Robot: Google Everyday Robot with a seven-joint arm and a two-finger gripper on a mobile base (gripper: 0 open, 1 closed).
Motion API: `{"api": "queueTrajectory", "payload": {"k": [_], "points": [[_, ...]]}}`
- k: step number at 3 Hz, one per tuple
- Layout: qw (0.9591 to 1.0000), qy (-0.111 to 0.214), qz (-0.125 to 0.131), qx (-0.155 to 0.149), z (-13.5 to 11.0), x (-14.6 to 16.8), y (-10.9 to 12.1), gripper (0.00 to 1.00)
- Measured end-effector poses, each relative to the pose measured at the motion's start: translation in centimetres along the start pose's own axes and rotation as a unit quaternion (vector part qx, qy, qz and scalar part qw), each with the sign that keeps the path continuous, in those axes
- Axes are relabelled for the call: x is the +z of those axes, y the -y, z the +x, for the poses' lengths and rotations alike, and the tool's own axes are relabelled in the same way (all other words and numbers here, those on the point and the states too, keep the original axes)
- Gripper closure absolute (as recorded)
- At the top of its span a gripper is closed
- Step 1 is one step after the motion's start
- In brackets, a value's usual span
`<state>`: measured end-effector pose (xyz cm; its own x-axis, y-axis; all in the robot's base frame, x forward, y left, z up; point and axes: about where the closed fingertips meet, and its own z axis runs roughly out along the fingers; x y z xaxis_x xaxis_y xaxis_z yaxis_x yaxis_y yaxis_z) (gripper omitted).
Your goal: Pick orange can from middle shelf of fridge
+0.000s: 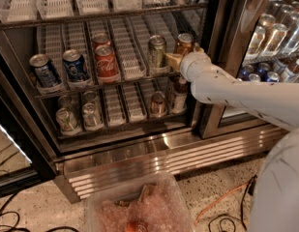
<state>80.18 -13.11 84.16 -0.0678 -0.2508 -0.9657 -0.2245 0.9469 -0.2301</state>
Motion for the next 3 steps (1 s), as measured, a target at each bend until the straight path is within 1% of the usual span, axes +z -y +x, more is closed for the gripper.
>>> {"api": "queueTrajectory", "payload": {"k": [1,3], "points": [[1.0000,0.001,0.002,-0.006,-0.07,0.52,0.08,0.45],[0.9999,0.000,0.003,-0.011,0.08,0.65,0.15,0.92]]}}
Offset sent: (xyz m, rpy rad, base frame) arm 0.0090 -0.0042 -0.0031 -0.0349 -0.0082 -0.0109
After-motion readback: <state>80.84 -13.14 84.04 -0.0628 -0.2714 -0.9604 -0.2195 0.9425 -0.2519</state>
